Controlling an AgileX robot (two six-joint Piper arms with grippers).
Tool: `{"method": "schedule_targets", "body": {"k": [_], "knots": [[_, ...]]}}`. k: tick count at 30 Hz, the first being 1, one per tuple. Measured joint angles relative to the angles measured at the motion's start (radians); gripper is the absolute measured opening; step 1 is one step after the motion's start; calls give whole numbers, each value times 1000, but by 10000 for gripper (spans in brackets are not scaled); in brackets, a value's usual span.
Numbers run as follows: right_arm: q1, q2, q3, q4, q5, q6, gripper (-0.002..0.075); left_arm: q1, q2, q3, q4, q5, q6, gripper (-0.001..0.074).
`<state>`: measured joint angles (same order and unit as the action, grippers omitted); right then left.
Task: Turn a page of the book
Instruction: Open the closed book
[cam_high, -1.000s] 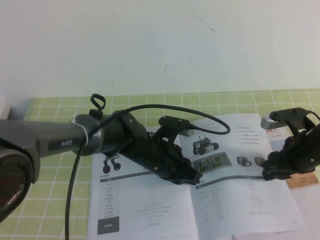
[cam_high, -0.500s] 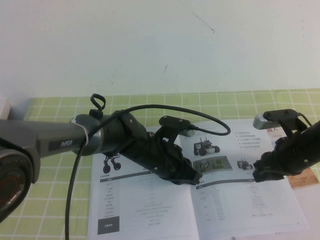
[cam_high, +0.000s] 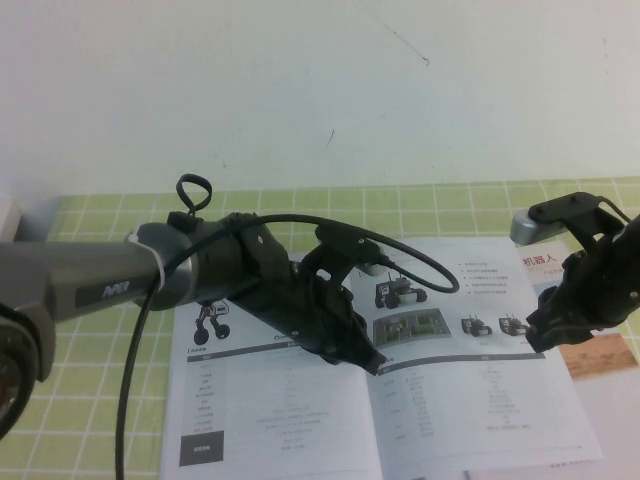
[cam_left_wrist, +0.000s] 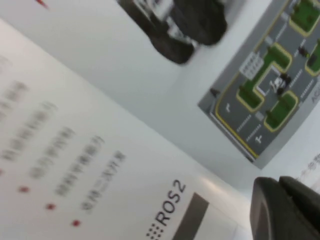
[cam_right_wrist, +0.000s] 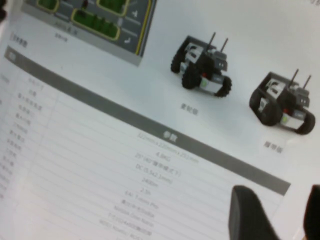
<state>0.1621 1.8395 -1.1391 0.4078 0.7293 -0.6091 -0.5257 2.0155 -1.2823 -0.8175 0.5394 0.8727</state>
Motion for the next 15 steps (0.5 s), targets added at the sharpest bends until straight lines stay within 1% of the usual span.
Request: {"method": "schedule_targets", "body": {"k": [10,15], "knots": [[0,-1,0,-67,24,78,243,2,-39,2,56,4,-29,-4],[0,-12,0,-169,26,169,240,2,-21,2,202,11,-175,-4]]}}
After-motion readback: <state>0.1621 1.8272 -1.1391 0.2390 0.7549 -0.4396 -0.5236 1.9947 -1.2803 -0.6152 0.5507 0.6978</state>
